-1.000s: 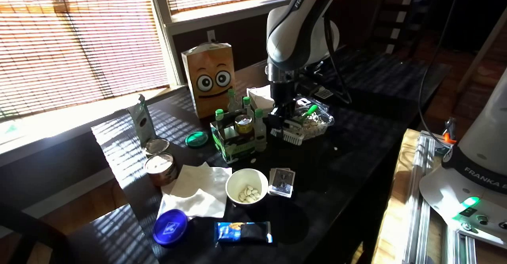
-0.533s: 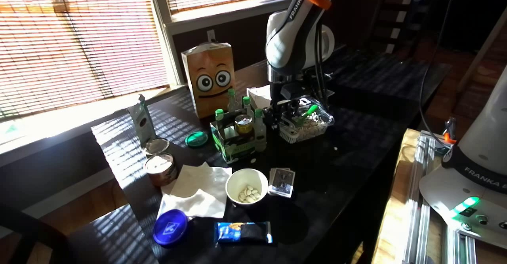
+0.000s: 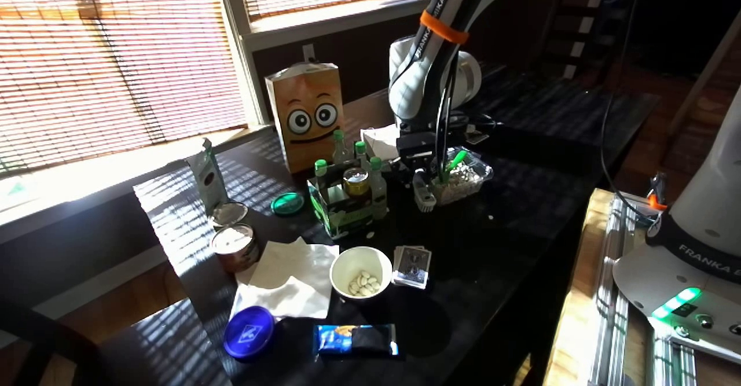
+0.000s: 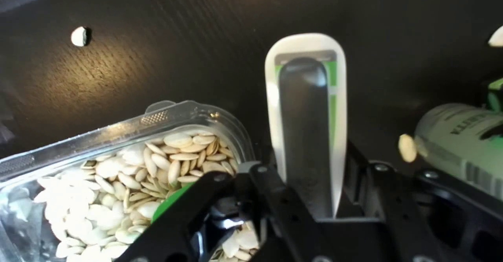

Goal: Use the brush to sweep the white objects to the right

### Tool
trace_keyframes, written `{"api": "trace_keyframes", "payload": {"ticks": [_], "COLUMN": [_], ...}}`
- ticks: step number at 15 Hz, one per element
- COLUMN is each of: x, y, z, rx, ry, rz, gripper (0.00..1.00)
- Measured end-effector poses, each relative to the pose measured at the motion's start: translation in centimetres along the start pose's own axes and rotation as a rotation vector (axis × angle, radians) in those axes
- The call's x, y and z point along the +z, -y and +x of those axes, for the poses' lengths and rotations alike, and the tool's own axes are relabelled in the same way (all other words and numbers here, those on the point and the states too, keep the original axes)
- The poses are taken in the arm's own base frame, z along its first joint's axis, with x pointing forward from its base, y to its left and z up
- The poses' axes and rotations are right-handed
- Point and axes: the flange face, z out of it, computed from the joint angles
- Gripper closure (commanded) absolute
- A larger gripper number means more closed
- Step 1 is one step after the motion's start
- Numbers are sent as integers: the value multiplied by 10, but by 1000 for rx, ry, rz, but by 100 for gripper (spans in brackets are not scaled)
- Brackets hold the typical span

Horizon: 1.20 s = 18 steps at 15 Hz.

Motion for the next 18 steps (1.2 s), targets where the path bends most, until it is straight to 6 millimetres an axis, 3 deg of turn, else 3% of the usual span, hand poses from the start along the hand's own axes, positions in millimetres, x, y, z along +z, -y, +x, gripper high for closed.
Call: {"api": "trace_keyframes", "payload": {"ticks": [5,12,14,18], "x": [12,21,21,24], "y": [-39,-116,-117,-92], "z": [22,46,47,32], "rx": [253,507,463,253], "ry": [-13,44,66,97], "rz": [-104,-301,-313,-281], "gripper": [84,84,84,84]}}
